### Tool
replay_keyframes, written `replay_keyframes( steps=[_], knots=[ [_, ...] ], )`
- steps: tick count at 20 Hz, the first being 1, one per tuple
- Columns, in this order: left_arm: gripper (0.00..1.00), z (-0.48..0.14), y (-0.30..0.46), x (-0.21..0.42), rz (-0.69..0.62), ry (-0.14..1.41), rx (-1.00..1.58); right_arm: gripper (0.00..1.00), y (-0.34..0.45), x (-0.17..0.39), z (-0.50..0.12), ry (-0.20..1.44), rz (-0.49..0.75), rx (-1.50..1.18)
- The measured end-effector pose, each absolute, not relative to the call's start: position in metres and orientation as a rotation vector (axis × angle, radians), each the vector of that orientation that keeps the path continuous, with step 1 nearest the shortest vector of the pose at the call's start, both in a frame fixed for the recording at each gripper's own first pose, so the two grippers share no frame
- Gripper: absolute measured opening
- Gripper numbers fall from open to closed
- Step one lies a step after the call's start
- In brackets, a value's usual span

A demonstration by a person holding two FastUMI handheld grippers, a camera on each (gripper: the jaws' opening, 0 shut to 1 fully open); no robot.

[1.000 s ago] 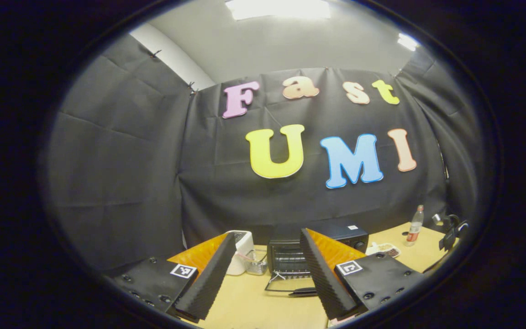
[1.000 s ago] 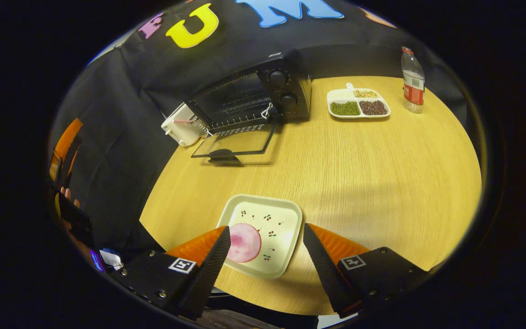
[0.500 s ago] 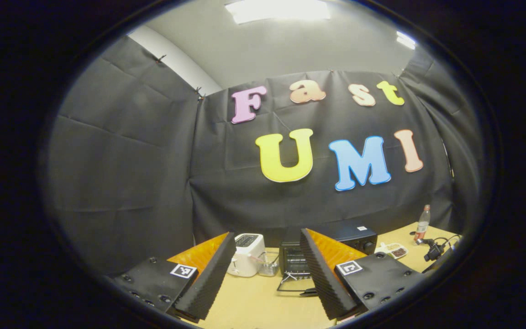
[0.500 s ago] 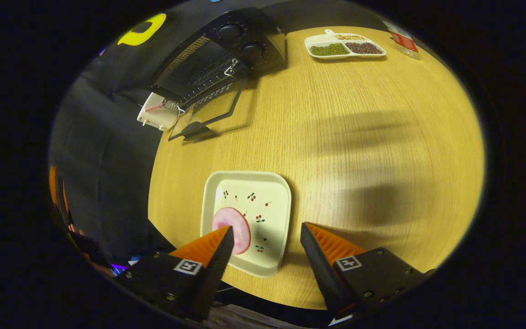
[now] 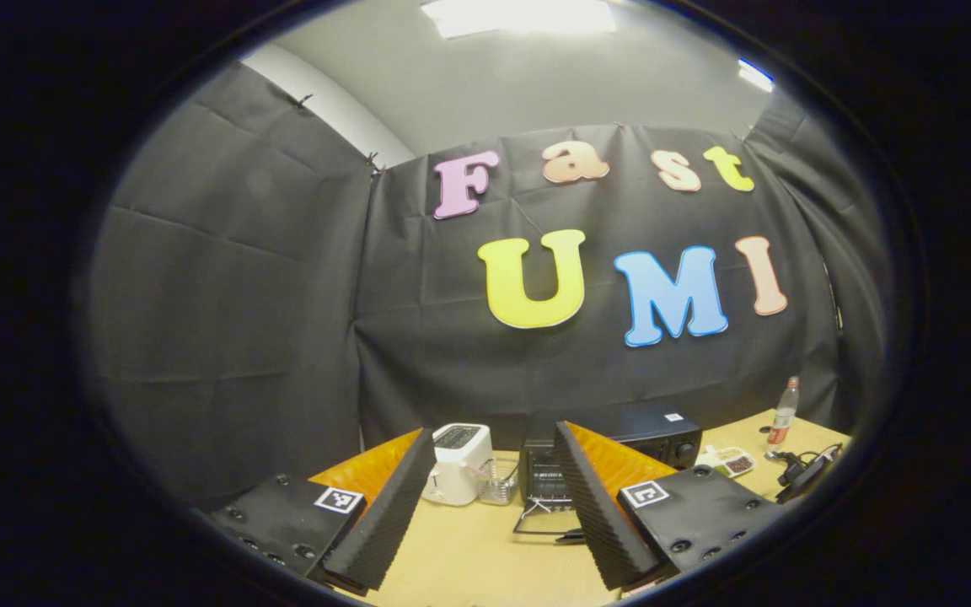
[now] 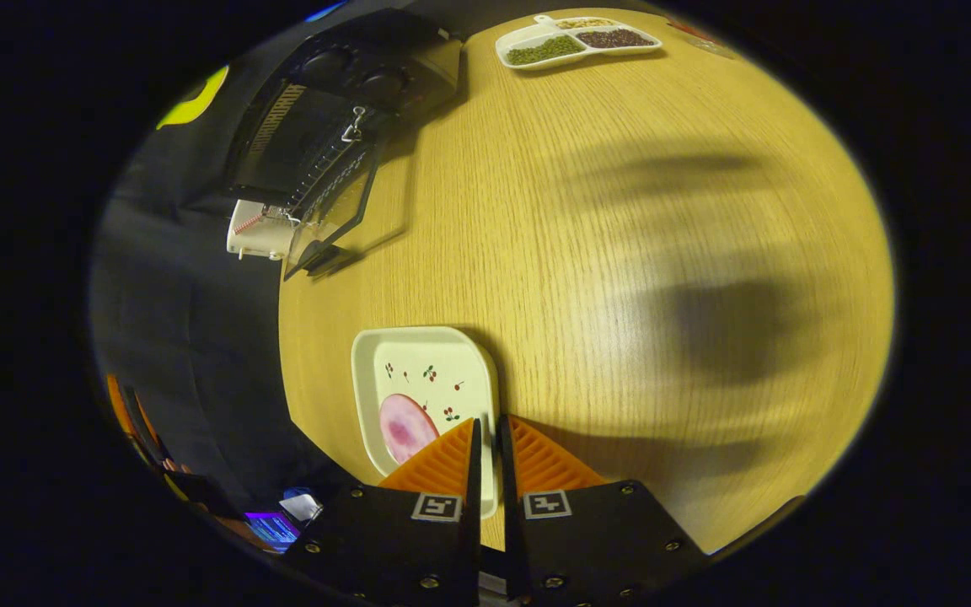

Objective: Open the electric oven with the left hand, put the food in, and close the electric oven.

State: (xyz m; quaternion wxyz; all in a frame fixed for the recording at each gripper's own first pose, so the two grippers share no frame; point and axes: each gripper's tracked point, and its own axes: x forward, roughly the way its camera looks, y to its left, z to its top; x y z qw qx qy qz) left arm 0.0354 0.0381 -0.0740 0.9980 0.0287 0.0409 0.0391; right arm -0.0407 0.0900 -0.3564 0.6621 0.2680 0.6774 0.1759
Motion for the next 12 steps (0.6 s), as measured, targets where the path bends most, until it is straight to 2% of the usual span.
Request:
replay_keyframes(
  steps=[1,3,12],
  knots=[
    [1.00,-0.075,0.038,0.036,0.080,0.084,0.055,0.05,0.091,-0.046,-0.354,1.524,0.400,0.605],
    [1.00,-0.075,0.038,0.037,0.083,0.087,0.053,0.01,0.092,-0.046,-0.357,1.517,0.406,0.619],
    [1.00,-0.077,0.041,0.047,0.082,0.083,0.043,0.03,0.082,-0.041,-0.325,1.451,0.416,0.761]
  ],
)
